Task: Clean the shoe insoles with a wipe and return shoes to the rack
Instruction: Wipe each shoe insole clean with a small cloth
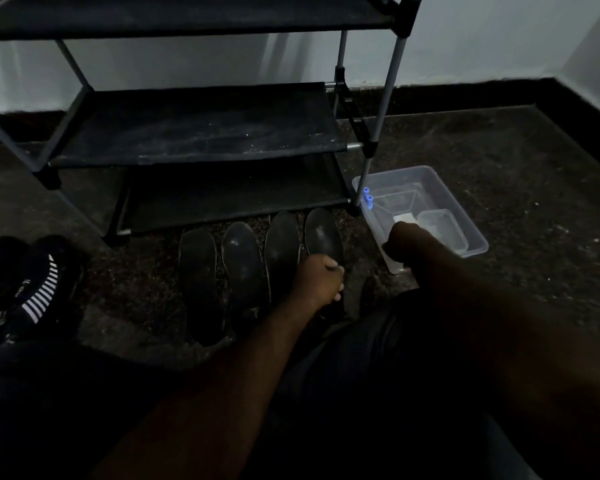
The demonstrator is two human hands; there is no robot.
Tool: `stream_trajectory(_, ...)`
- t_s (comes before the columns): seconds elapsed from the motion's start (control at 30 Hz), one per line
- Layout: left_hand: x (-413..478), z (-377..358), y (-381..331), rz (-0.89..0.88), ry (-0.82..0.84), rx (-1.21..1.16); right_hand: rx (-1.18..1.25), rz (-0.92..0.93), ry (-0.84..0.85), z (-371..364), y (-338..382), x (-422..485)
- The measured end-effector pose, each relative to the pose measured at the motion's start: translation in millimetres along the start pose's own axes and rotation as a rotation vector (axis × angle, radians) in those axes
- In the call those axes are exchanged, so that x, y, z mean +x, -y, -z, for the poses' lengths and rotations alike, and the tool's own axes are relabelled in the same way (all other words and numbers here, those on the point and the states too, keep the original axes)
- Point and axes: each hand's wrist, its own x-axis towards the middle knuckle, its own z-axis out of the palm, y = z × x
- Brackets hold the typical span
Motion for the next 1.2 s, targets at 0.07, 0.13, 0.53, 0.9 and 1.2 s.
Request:
stream_trajectory(0.07, 3.4, -2.5, -7.2, -0.015, 0.003, -0.002, 0.05, -0.02, 0.073, -2.9, 2.4, 0.9)
stream_trajectory(0.13, 6.0, -5.0, -12.8, -0.02, 0.015, -0.002, 0.057, -0.045, 0.12, -1.0, 5.8, -2.5)
stream_trajectory(0.53, 5.7, -4.2, -19.0, -0.051, 0.028, -0.013, -0.051, -0.001, 0.138, 6.2, -3.9, -8.4)
stream_trajectory(0.9, 26.0, 6.9, -12.5, -0.028, 0.028, -0.021, 0.166, 0.203, -0.067, 4.8, 15.8, 60.9)
stream_trajectory(1.2, 35.2, 13.3, -3.5, 0.0, 0.035, -0.033, 0.098, 0.246, -0.061, -0.3, 19.4, 85.3)
